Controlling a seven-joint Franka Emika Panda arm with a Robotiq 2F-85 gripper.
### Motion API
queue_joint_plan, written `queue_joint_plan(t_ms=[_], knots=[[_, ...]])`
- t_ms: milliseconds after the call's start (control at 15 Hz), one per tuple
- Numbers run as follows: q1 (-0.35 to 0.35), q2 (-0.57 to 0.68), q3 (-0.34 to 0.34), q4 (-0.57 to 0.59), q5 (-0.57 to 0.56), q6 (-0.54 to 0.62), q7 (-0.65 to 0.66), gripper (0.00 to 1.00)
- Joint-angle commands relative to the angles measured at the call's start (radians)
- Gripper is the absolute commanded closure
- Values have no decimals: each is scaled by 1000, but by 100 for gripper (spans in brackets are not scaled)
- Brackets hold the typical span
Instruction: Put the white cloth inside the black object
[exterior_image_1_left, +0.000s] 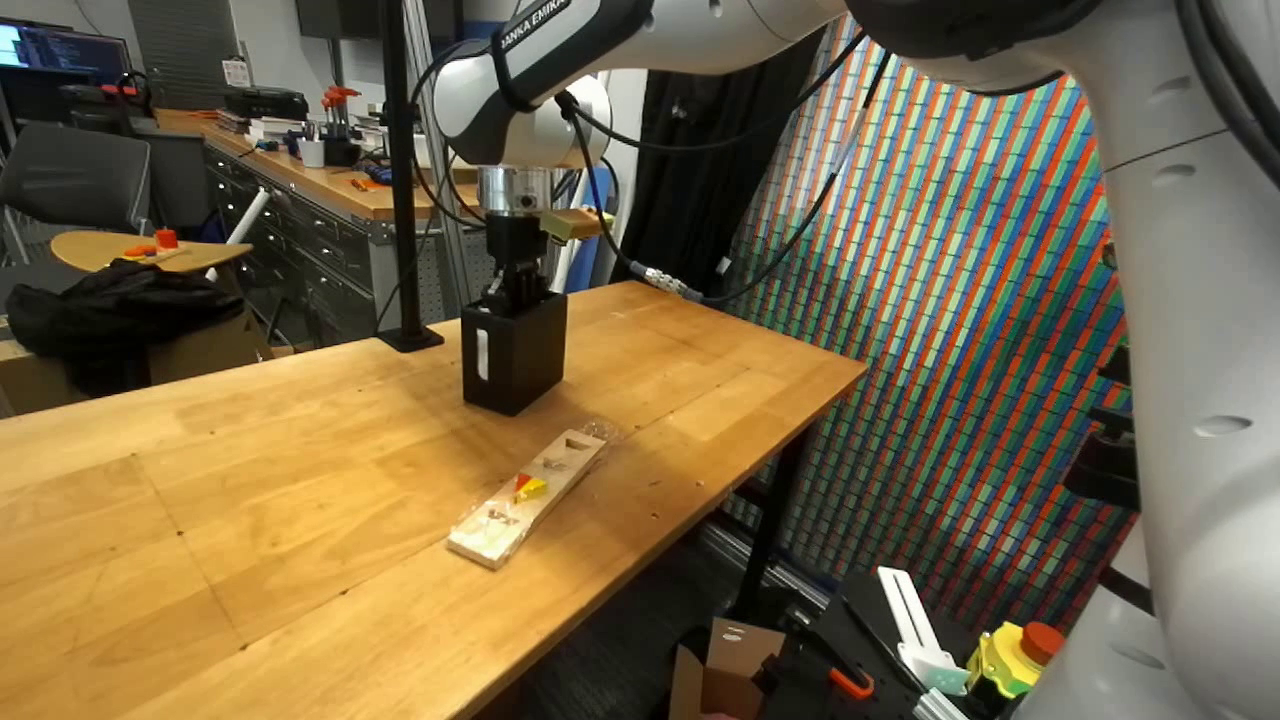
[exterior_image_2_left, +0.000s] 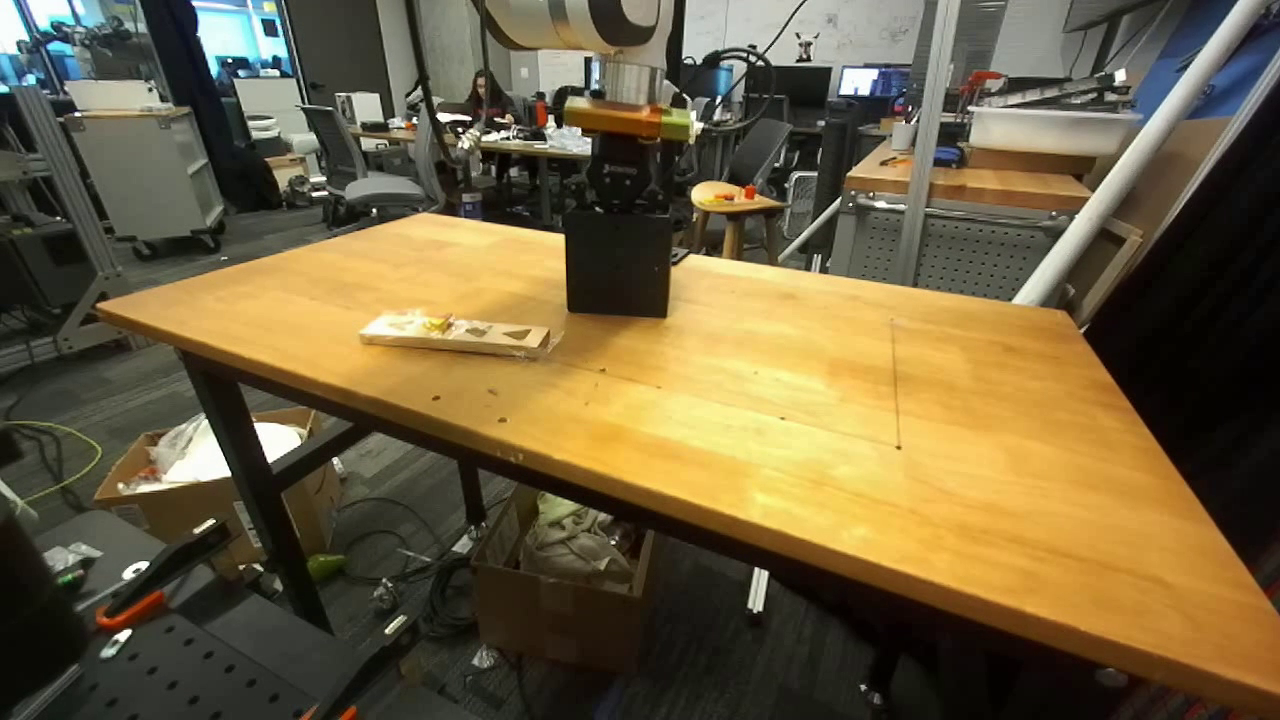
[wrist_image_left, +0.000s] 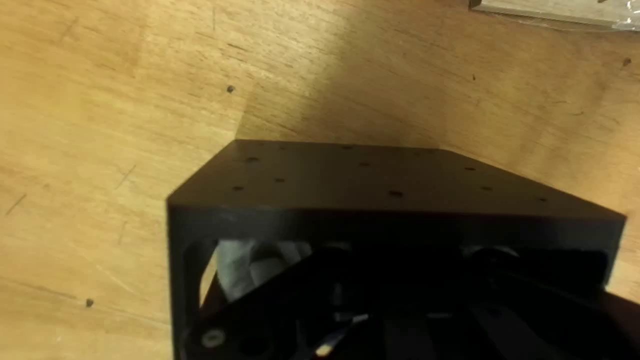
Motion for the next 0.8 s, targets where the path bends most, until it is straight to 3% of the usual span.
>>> queue_joint_plan(t_ms=[0, 267, 733], knots=[[37, -74, -9, -8, -83, 5, 24, 100], [58, -103, -6, 6, -141, 3, 27, 100], [58, -110, -2, 13, -138, 10, 24, 100]])
